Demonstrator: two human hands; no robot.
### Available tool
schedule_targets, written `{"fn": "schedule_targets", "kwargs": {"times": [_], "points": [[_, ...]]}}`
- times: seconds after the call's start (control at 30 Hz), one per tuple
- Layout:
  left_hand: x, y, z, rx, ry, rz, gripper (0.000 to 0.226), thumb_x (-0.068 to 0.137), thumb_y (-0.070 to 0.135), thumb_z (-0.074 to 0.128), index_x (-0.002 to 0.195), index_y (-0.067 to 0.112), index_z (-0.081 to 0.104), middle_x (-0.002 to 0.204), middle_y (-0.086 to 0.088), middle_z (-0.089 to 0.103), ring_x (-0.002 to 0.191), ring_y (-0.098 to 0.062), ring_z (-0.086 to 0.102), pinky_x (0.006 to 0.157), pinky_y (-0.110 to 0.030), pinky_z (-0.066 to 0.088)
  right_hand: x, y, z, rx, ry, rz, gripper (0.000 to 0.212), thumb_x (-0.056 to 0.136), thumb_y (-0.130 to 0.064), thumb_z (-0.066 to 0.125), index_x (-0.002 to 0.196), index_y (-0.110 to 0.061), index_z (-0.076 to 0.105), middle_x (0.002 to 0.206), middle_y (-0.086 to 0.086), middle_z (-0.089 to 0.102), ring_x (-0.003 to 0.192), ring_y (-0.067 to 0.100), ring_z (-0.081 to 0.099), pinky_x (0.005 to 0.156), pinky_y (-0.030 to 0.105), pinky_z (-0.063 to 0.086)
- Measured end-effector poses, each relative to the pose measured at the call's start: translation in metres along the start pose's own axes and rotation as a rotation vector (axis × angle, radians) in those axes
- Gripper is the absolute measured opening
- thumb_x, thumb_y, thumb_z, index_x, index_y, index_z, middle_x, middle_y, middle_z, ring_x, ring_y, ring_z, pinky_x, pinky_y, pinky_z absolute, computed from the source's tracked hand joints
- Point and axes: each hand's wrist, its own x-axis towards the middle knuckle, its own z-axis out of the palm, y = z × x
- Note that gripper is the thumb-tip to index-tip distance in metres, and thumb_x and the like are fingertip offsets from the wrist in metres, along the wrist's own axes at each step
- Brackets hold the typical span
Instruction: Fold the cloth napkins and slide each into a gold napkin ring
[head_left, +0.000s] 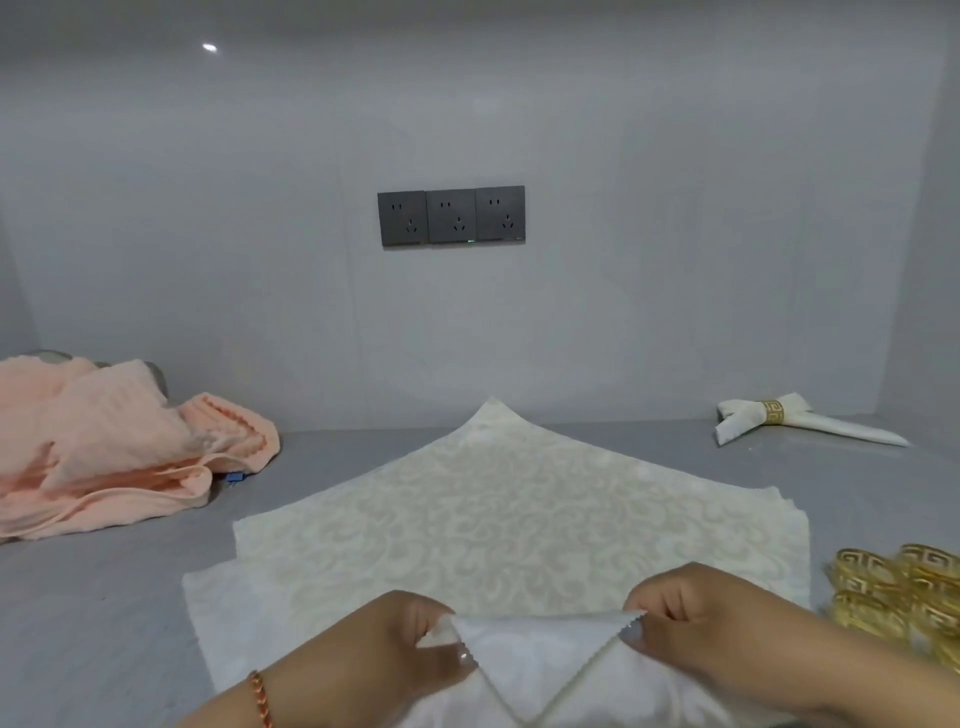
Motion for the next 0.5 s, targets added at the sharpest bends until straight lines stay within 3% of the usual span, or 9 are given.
{"fn": "schedule_targets", "kwargs": {"times": [0.1,0.23,0.4,0.5], "points": [[0.012,0.005,-0.016,0.063,0.152,-0.013,0.020,0.087,0.025,0.069,0.073,0.011,0.068,0.066,0.006,0.061,0.059,-0.001,0.052,0.059,-0.016,0.038,0.020,-0.005,-0.011,0.035,0.068,0.040,0.049,0.093,-0.031,0.058,0.054,-0.020,0.031,0.052,-0.009,0.028,0.050,0.006,0.025,0.049,0.021,0.020],[0.054,0.001,-0.041,0.106,0.310,-0.129,0.029,0.086,0.024,0.070,0.061,0.018,0.058,0.050,0.009,0.050,0.042,-0.002,0.042,0.045,-0.014,0.033,0.074,0.004,-0.021,0.023,0.197,0.108,0.048,0.087,-0.026,0.065,0.055,-0.018,0.031,0.052,-0.003,0.031,0.046,0.010,0.025,0.045,0.019,0.021],[0.131,-0.018,-0.069,0.201,0.365,-0.207,0.044,0.089,0.024,0.066,0.051,0.017,0.044,0.046,0.005,0.044,0.037,-0.005,0.038,0.044,-0.013,0.033,0.164,0.039,-0.031,-0.177,0.272,0.164,0.051,0.089,-0.029,0.063,0.055,-0.020,0.026,0.052,-0.007,0.030,0.049,0.009,0.028,0.049,0.025,0.022],[0.180,-0.034,-0.085,0.183,0.439,-0.253,0.037,0.087,0.022,0.066,0.057,0.017,0.044,0.057,0.002,0.046,0.048,-0.009,0.043,0.051,-0.017,0.036,0.213,0.059,-0.034,-0.275,0.277,0.185,0.048,0.091,-0.028,0.058,0.059,-0.019,0.022,0.059,-0.004,0.026,0.054,0.011,0.025,0.052,0.029,0.017]]}}
